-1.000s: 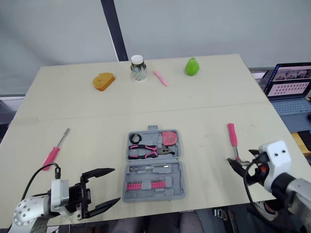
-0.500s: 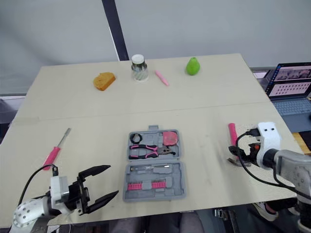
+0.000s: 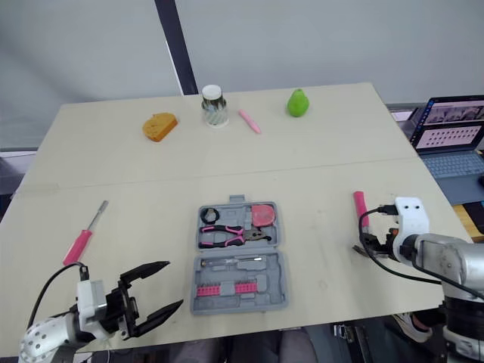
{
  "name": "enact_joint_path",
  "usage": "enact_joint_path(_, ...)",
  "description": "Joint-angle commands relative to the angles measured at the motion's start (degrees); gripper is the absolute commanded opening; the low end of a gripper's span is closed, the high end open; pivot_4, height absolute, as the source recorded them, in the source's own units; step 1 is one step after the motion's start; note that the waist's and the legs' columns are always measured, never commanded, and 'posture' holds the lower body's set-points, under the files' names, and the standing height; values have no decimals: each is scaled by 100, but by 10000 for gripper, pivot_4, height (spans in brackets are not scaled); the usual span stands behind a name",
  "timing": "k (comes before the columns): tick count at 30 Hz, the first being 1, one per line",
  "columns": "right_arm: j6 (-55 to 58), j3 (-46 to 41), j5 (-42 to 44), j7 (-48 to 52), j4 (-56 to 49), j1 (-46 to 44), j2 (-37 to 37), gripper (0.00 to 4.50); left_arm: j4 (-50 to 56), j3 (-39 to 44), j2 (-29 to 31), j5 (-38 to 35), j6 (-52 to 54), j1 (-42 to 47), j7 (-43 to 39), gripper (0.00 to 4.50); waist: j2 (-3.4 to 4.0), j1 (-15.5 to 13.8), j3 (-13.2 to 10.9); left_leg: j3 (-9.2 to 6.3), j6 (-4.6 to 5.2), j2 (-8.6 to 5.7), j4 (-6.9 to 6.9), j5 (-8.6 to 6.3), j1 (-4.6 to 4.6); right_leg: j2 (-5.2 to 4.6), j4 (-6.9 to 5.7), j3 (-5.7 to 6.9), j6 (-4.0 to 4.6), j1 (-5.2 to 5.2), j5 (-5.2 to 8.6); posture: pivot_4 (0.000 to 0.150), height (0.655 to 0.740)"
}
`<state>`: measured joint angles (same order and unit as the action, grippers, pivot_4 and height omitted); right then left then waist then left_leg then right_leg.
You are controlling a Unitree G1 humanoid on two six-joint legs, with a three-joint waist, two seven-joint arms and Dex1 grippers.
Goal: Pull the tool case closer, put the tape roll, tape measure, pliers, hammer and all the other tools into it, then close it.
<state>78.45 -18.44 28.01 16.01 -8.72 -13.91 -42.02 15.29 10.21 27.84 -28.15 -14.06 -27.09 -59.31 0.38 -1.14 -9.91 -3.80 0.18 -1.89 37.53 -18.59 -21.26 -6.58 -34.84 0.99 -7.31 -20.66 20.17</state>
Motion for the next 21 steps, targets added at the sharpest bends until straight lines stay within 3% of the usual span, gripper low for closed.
enact_joint_path(1, 22, -49, -159, -84, -4, -68, 12, 45000, 188, 6, -11, 18, -107, -89, 57, 44226, 0, -2, 0, 0, 0, 0, -1, 0, 0, 0, 0, 0, 0, -1, 0, 1500, 7391)
enact_joint_path(21, -28, 24, -632, -67, 448, -221, 279, 45000, 353, -55, -22, 100, -64, -155, 278, 44226, 1, -1, 0, 3, -2, 0, -13, 1, 0, 0, 5, -2, 0, -4, 0, 1500, 7391)
